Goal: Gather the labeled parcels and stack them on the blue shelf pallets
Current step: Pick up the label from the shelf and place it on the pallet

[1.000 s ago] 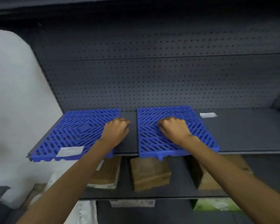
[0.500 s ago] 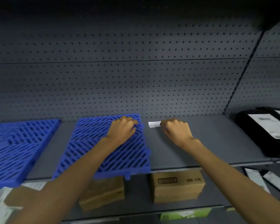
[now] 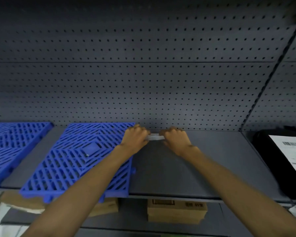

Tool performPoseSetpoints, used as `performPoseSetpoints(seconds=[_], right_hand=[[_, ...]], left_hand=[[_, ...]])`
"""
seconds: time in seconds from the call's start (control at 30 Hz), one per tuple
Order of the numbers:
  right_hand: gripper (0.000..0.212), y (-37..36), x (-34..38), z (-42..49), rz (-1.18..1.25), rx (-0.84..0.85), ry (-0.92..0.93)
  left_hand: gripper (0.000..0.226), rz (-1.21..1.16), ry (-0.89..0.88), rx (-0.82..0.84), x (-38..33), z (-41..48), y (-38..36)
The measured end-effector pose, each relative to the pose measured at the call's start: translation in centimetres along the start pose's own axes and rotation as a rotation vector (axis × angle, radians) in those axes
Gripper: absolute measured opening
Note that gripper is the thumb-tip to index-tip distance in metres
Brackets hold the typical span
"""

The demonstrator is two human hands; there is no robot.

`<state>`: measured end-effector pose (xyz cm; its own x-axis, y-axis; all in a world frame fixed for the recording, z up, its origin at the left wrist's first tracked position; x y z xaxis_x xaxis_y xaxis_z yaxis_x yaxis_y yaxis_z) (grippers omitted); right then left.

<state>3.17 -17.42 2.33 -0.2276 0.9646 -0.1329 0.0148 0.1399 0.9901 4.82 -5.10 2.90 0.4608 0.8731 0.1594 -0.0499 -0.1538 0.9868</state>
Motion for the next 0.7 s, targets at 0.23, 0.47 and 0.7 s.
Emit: performPoseSetpoints(seconds=[0.23,0.47,0.7], right_hand=[[0.029,-0.3,-0.4,1.3,0.033,-0.047,-0.002],[0.020,0.9,-0.9,0.9,0.060,-0.100,-0.010],[0.018,4.8,2.0,-1.1,0.072,-0.176,-0.015]], left_hand=[[0.026,0.004,0.033,0.017,-0.4,0.8,-0.7],[0.030,-0.017,0.033,-0.080,-0.4,0.5,0.6],[0.026,-0.071,0.017,-0.211,2.4,-3.0,3.2]])
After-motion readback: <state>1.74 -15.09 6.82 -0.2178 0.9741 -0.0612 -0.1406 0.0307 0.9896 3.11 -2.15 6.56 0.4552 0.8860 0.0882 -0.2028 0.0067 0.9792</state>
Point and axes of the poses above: each hand's wrist, its own z-axis towards the middle knuckle, its own y-axis out of the back of the hand, x = y × z, the point moved 8 cm from there along z, towards the middle knuckle, and after that the axes turned 13 degrees about x, right-handed, at the moved point
